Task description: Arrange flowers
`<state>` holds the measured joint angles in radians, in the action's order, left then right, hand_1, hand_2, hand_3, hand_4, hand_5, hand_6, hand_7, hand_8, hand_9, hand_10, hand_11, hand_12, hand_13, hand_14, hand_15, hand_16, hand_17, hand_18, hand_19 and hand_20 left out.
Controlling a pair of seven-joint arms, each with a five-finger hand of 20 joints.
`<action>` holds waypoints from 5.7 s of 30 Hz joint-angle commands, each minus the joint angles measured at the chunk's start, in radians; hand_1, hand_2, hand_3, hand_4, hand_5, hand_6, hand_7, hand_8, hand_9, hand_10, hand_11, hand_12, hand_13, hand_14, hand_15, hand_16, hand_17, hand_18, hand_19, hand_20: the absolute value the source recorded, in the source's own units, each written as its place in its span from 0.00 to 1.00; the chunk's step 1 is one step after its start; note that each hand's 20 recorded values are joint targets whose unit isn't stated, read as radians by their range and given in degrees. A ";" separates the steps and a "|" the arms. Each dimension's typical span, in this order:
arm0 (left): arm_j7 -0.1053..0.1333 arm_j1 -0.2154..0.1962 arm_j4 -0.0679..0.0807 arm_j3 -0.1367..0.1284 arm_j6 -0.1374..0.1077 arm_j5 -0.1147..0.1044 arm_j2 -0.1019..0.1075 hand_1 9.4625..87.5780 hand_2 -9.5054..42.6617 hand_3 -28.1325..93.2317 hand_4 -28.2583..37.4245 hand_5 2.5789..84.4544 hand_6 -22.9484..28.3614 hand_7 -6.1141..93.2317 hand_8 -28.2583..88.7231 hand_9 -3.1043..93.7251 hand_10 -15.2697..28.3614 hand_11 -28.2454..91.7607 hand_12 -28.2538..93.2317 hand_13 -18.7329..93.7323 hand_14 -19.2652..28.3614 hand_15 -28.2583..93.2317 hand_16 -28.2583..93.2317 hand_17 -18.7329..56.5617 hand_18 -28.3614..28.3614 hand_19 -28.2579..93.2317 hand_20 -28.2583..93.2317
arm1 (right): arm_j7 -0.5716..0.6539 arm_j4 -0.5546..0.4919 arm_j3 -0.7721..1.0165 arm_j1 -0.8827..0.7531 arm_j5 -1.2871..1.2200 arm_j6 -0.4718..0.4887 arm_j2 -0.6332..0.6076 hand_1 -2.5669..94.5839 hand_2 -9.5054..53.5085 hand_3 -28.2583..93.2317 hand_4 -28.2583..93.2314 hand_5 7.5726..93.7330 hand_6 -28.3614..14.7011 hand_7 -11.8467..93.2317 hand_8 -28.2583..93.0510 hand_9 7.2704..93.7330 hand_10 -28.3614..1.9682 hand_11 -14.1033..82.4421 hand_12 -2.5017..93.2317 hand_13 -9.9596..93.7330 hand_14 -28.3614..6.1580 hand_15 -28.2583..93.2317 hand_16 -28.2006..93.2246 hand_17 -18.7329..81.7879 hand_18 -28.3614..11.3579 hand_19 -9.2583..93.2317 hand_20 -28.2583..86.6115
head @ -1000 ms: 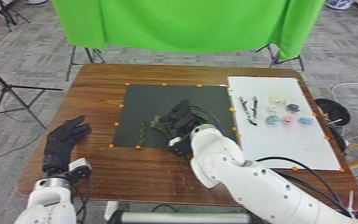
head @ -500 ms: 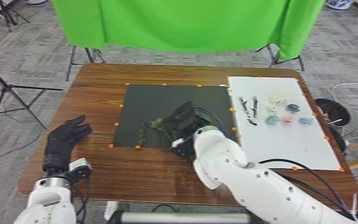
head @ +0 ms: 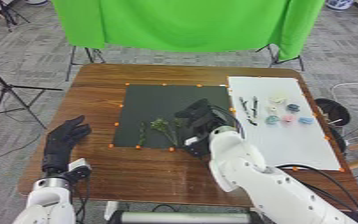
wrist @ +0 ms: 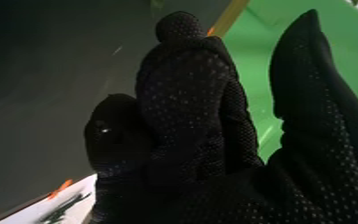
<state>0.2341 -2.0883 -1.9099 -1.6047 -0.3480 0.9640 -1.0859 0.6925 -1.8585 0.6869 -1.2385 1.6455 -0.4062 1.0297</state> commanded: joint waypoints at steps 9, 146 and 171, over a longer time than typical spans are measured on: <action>-0.010 -0.020 -0.002 -0.001 0.009 0.001 -0.011 0.17 0.66 0.80 0.00 0.59 0.50 0.20 0.17 0.58 0.66 0.42 0.32 0.56 0.75 0.43 0.21 0.39 0.70 0.32 0.39 | -0.003 -0.023 -0.054 -0.040 -0.021 0.020 -0.005 0.38 0.11 0.78 0.15 0.64 0.63 0.26 0.16 0.89 0.42 0.30 0.18 1.00 0.71 0.65 0.42 0.90 0.52 0.97 0.52; -0.029 -0.002 0.003 0.003 0.029 -0.001 -0.018 0.20 0.65 0.81 0.02 0.59 0.49 0.21 0.17 0.58 0.66 0.43 0.33 0.56 0.75 0.44 0.21 0.38 0.71 0.33 0.39 | -0.006 0.071 0.177 0.039 0.212 0.270 -0.184 0.65 0.00 0.75 0.22 0.80 0.53 0.42 0.37 1.00 0.58 0.39 0.37 1.00 0.80 0.69 0.42 0.93 0.60 0.90 0.64; -0.039 -0.021 -0.011 -0.004 0.028 0.003 -0.011 0.20 0.65 0.80 0.02 0.59 0.50 0.21 0.17 0.58 0.66 0.43 0.33 0.56 0.75 0.44 0.21 0.38 0.71 0.33 0.39 | 0.034 -0.038 0.192 -0.028 0.031 -0.013 -0.038 0.66 0.00 0.74 0.23 0.81 0.51 0.42 0.37 1.00 0.56 0.40 0.33 1.00 0.80 0.70 0.39 0.97 0.66 0.86 0.63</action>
<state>0.2133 -2.0922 -1.9235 -1.6128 -0.3255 0.9691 -1.0963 0.7209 -1.8820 0.9043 -1.2485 1.6691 -0.3825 0.9318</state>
